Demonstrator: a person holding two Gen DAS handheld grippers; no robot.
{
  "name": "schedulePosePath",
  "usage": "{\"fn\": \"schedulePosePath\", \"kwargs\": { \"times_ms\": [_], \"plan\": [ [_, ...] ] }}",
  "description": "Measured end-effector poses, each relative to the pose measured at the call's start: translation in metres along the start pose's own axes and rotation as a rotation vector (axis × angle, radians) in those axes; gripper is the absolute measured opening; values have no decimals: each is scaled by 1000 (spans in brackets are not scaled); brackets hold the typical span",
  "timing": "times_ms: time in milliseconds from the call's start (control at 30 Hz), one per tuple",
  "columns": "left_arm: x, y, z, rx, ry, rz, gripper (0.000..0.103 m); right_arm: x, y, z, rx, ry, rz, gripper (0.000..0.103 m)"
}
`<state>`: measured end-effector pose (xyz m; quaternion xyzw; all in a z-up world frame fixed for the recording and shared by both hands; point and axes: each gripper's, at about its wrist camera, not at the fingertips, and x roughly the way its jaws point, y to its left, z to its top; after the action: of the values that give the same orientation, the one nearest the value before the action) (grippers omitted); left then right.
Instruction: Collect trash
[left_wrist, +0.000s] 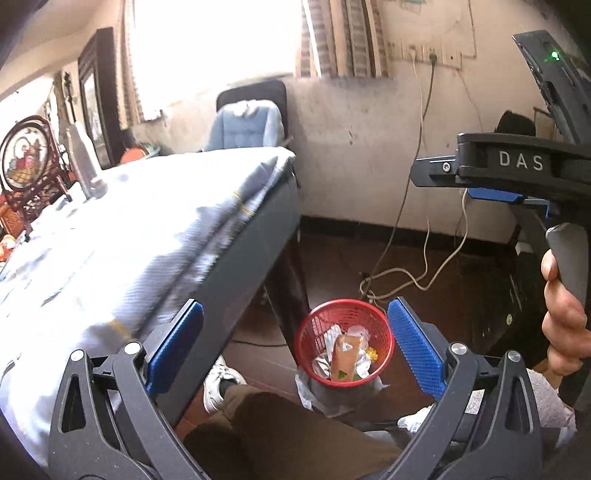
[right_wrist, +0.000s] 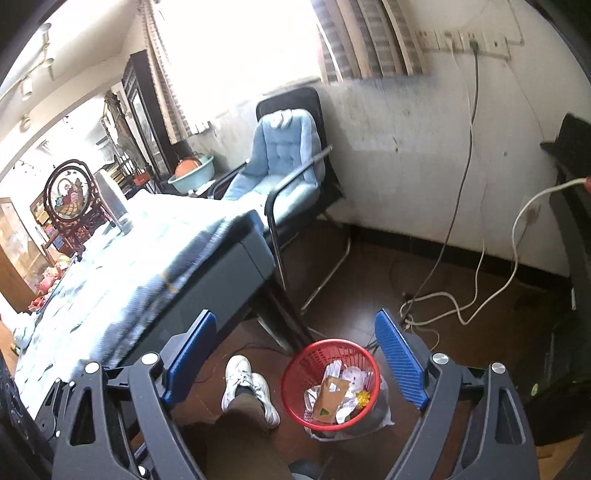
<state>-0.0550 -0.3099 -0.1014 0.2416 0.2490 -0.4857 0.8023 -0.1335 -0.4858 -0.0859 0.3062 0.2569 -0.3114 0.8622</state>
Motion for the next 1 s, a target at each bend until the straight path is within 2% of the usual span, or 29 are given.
{"fn": "schedulePosePath", "kwargs": {
  "times_ms": [233,367,500,700,1000],
  "plan": [
    [-38,15,-2,-34,-90,-18,96,-40,25,-2,-13,-63,-50,89],
    [-47,21,-3,-47,-108,-39,96,-54,28,-9,13,-82,-76,89],
    [-51,21,-5,-42,-117,0,96,-58,28,-23,27,-80,-122,90],
    [-42,34,-9,-84,-75,32,96,-40,18,-61,13,-60,-218,90],
    [-11,23,-20,-82,34,93,96,10,-3,-110,-37,99,-225,90]
  ]
}}
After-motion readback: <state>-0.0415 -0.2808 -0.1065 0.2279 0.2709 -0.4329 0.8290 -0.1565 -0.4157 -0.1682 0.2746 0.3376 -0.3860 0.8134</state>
